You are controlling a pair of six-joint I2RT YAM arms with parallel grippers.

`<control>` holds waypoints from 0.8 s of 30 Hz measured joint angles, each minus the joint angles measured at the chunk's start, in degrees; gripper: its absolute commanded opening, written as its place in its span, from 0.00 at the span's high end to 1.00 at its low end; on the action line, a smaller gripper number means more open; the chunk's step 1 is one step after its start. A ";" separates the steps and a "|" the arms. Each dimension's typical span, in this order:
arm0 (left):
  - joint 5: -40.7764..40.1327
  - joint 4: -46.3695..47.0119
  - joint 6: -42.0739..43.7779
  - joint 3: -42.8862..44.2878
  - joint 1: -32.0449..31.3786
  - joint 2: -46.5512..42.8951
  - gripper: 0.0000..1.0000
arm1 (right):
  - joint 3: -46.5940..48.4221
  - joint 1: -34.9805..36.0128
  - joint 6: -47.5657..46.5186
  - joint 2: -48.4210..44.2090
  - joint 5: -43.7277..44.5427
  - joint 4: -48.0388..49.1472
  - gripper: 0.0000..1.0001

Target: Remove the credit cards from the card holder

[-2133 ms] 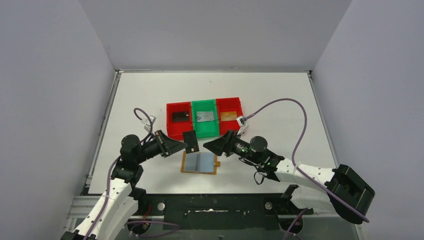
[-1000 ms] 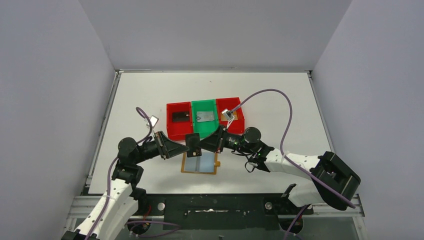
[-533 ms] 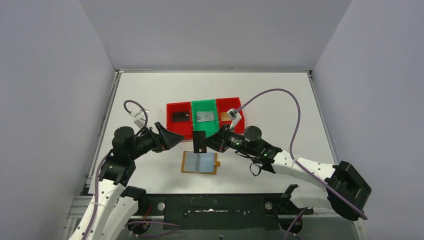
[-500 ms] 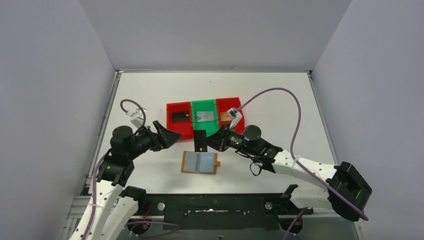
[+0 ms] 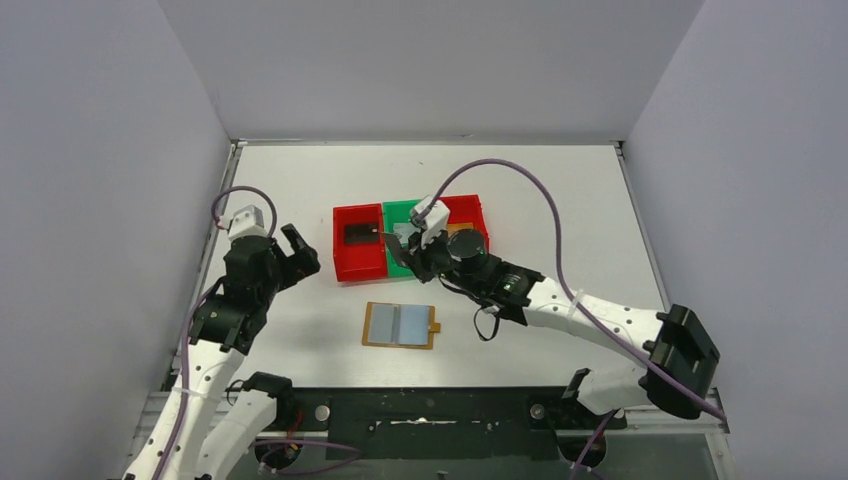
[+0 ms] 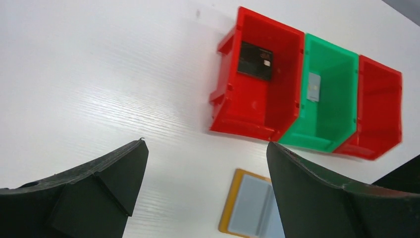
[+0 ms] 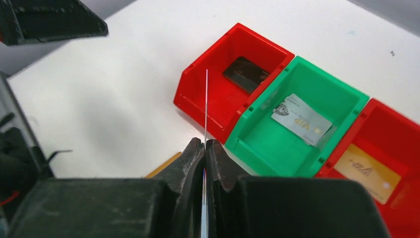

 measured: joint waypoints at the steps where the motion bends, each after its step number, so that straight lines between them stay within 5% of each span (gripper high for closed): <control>1: -2.08 0.09 0.20 -0.02 0.22 0.46 0.07 | 1.09 0.42 -3.02 1.55 0.44 -0.28 1.00; 9: -11.50 2.32 1.20 -2.91 2.03 0.17 0.07 | 12.22 1.38 -20.52 16.31 2.49 -3.48 1.00; 24: -18.78 2.47 0.68 -3.67 2.10 -7.15 0.06 | 31.69 1.38 -36.17 36.37 2.51 -9.57 1.00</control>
